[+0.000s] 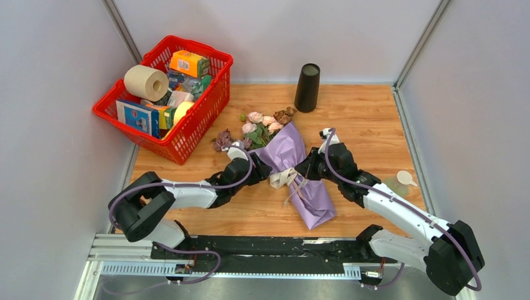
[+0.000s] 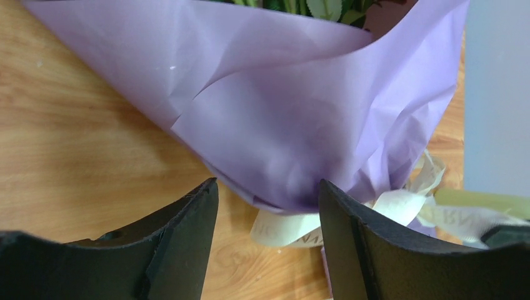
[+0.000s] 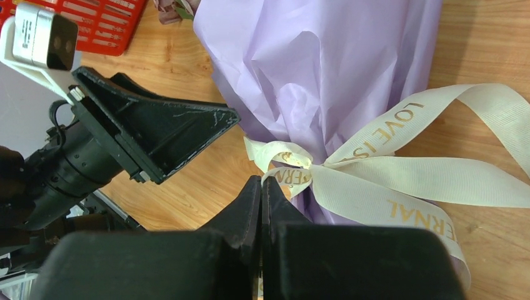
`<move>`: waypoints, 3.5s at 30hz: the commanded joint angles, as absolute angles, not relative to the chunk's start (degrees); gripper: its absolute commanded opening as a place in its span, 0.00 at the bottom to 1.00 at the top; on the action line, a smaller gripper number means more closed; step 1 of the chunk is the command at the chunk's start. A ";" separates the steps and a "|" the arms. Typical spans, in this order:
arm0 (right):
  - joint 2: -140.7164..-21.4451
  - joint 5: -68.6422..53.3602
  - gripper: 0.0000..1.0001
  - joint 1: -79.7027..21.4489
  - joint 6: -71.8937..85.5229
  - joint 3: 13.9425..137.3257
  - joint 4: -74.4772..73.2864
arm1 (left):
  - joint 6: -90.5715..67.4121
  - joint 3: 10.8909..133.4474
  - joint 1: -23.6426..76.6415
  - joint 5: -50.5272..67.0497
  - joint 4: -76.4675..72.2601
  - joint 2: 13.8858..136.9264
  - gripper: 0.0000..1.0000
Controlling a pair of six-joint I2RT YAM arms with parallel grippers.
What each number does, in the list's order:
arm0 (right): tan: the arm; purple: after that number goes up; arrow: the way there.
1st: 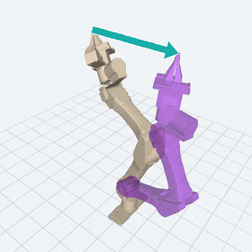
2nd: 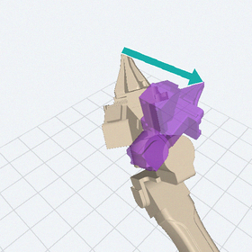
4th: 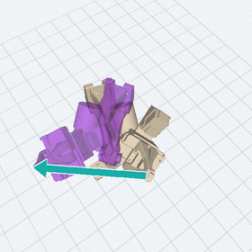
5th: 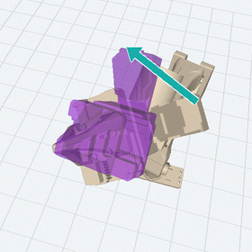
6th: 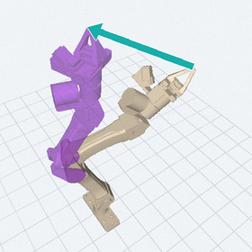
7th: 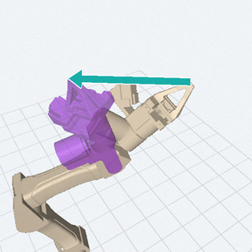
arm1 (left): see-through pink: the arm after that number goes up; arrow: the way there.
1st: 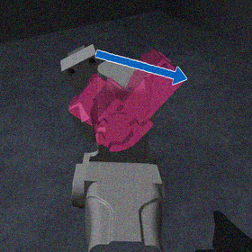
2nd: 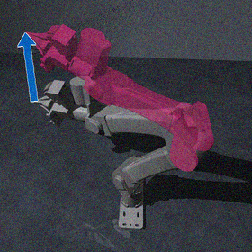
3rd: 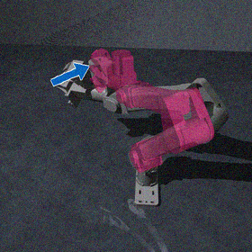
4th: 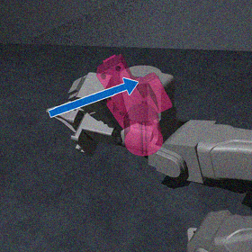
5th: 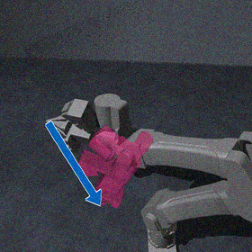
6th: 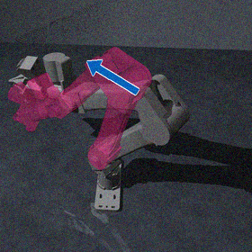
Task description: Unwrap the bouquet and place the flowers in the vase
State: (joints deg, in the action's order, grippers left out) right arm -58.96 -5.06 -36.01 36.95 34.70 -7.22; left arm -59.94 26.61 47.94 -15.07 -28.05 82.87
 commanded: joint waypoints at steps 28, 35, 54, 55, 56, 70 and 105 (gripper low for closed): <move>-61.70 10.28 0.00 -27.52 32.88 39.28 -5.45 | -63.99 30.15 48.16 -21.71 -21.80 88.42 0.00; -61.35 10.81 0.00 -19.52 30.41 42.01 -7.56 | -63.20 29.97 48.16 -22.32 -21.53 88.33 0.00; -63.88 16.96 0.00 -3.61 29.09 53.07 -4.93 | -61.35 29.44 48.16 -21.80 -23.29 88.59 0.00; -65.29 17.05 0.00 -2.91 29.00 54.83 -4.92 | -61.43 29.44 48.16 -21.71 -23.29 88.59 0.00; -66.35 17.14 0.00 -2.12 29.09 56.24 -5.01 | -61.17 29.36 48.16 -21.71 -23.20 88.59 0.00; -81.55 20.92 0.00 4.91 25.13 73.47 -3.78 | -57.75 29.97 48.16 -17.58 -28.65 90.35 0.00; -64.60 -24.69 0.58 -12.82 45.07 34.73 -0.56 | -38.85 42.98 48.16 -8.01 -15.29 80.86 0.57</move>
State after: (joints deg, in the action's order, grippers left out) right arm -65.98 -20.03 -10.33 34.83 40.10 -11.99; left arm -44.47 41.01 47.99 -12.69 -17.58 82.85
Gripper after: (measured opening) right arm 0.594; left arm 0.565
